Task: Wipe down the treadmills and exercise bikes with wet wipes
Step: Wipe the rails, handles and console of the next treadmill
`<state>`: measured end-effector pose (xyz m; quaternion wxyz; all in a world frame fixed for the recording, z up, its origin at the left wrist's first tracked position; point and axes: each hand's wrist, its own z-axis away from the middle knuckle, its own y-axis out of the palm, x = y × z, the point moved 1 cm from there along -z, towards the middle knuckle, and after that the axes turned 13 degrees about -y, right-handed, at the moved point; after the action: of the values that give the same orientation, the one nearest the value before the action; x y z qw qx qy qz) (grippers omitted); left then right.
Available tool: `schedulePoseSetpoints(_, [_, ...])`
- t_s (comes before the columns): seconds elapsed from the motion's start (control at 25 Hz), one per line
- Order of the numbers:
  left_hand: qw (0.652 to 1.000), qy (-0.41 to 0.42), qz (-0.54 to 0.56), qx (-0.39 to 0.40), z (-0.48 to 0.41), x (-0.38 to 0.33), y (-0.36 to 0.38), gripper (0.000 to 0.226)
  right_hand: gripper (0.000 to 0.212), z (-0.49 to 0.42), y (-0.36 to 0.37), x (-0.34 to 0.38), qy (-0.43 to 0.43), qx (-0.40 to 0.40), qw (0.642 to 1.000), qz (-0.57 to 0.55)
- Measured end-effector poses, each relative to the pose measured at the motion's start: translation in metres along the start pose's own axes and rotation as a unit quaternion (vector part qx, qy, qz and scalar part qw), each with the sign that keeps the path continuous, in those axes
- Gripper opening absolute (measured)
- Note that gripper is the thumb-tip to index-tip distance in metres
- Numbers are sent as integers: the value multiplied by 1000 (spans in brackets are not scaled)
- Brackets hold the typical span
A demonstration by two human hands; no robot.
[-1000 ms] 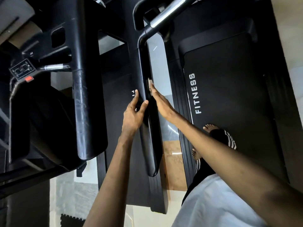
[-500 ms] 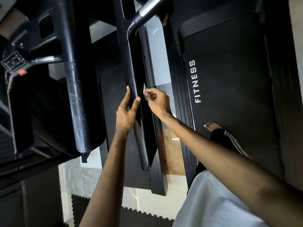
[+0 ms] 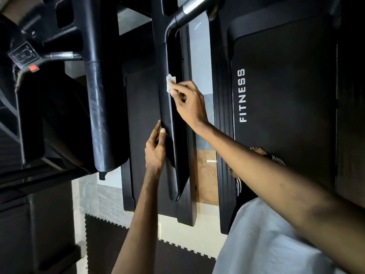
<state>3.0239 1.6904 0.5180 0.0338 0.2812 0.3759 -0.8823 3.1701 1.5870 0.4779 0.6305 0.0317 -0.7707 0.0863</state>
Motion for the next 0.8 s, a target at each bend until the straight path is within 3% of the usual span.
schedulePoseSetpoints(0.2, [1000,-4,-5,-16,2,5,1,49,19,47,-10,-2,-54,43,998,-5])
schedulePoseSetpoints(0.32, [998,38,-34,-23,5,-9,6,55,17,57,-5,0,115,2,989,-97])
schedulePoseSetpoints(0.44, [996,65,-64,-17,5,-20,4,56,13,24,7,-10,267,-63,948,-160])
schedulePoseSetpoints(0.6, [989,84,-121,-23,9,-26,8,65,16,8,13,-35,336,-74,921,-182])
schedulePoseSetpoints(0.72, [990,76,-117,-33,14,-25,11,64,20,50,12,-25,407,-45,890,-199])
schedulePoseSetpoints(0.8, [990,70,-116,-39,17,-22,11,63,20,71,7,-15,394,-28,893,-217])
